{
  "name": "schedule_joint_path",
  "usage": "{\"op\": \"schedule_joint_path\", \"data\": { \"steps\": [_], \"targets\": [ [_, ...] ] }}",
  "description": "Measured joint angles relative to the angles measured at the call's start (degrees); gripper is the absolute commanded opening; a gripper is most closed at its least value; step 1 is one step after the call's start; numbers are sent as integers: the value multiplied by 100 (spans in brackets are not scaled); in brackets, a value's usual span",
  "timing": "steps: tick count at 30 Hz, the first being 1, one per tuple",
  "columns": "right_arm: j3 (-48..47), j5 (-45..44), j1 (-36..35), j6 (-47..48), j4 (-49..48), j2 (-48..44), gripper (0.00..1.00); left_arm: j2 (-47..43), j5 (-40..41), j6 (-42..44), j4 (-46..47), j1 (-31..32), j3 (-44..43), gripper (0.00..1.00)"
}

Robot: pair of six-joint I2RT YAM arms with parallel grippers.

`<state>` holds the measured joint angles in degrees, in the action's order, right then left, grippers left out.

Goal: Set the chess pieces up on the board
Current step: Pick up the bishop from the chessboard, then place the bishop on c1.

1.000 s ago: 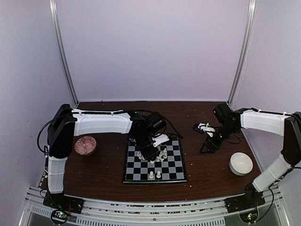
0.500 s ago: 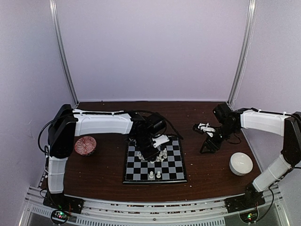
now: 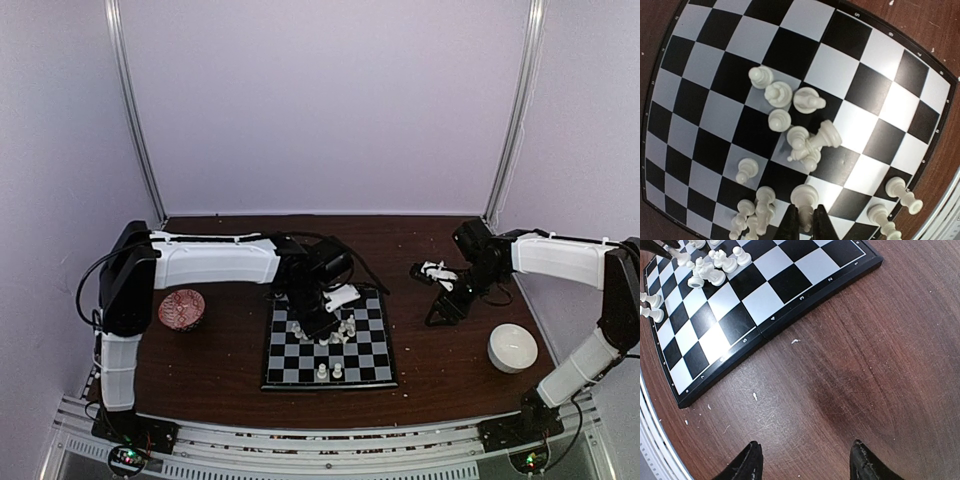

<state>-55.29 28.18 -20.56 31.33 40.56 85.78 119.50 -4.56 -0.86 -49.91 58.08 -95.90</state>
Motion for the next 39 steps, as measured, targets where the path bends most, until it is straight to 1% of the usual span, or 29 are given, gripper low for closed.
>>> {"op": "schedule_joint_path", "data": {
  "steps": [5, 9, 13, 17, 22, 34, 39],
  "targets": [
    [-42, -4, 0, 0, 13, 7, 60, -529, 48, -74, -125, 37, 103, 3],
    [-85, -22, -11, 0, 13, 15, 60, -1172, 92, -214, -170, 140, 514, 3],
    [-85, -28, -52, 0, 20, 39, 60, -1502, 87, -323, -197, 319, 1005, 3],
    [-85, -44, -109, 0, 22, 50, 60, -1513, 46, -356, -208, 474, 1462, 3],
    [-85, -63, -162, 0, 22, 61, 59, -1506, -74, -354, -101, 542, 1720, 3],
    [-85, -122, -173, 2, 24, 98, 59, -1458, -256, -201, 286, 540, 1875, 3],
    [-85, -125, -195, 0, 28, 111, 59, -1279, -319, -120, 363, 540, 1878, 3]
  ]
}}
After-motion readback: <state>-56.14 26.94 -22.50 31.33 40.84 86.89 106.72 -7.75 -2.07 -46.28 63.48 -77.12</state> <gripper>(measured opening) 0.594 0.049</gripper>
